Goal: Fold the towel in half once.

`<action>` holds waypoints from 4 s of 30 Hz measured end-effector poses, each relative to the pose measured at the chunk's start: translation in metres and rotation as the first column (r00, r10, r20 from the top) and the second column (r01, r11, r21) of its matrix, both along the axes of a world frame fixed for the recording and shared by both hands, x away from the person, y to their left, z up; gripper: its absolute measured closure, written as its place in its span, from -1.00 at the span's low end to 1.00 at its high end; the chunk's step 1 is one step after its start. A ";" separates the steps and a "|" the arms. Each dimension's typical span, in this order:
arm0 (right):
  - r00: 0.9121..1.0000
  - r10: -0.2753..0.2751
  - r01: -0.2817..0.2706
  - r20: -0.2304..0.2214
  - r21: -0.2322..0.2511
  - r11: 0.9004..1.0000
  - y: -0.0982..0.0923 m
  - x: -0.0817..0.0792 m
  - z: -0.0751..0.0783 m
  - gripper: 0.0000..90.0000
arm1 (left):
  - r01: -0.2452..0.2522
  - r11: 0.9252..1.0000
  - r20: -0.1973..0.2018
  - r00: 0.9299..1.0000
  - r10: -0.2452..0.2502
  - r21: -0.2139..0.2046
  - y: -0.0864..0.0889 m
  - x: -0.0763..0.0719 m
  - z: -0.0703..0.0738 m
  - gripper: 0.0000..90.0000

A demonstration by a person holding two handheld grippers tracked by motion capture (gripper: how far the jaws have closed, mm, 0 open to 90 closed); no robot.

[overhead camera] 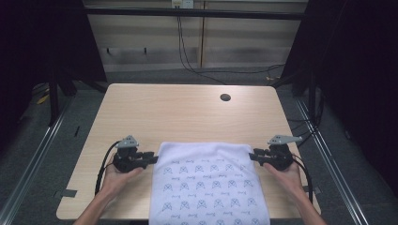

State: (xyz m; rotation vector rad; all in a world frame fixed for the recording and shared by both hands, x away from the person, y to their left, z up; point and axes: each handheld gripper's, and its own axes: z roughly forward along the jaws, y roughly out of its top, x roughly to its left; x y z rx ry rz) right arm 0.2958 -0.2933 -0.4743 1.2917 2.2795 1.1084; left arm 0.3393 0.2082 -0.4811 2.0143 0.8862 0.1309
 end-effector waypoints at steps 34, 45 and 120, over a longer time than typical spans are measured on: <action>0.998 0.033 -0.030 -0.063 0.044 0.999 0.014 0.043 -0.020 0.91 | 0.039 0.999 -0.069 0.997 -0.038 0.008 -0.022 0.025 -0.017 0.92; 0.998 0.011 -0.020 0.064 0.153 0.988 0.003 0.053 0.033 0.92 | -0.035 0.990 0.055 0.998 0.042 -0.133 -0.013 0.040 0.034 0.93; 0.968 0.147 -0.152 -0.205 -0.013 0.988 0.030 -0.044 -0.015 0.94 | 0.030 0.995 -0.083 0.996 -0.022 0.099 -0.028 -0.001 -0.020 0.95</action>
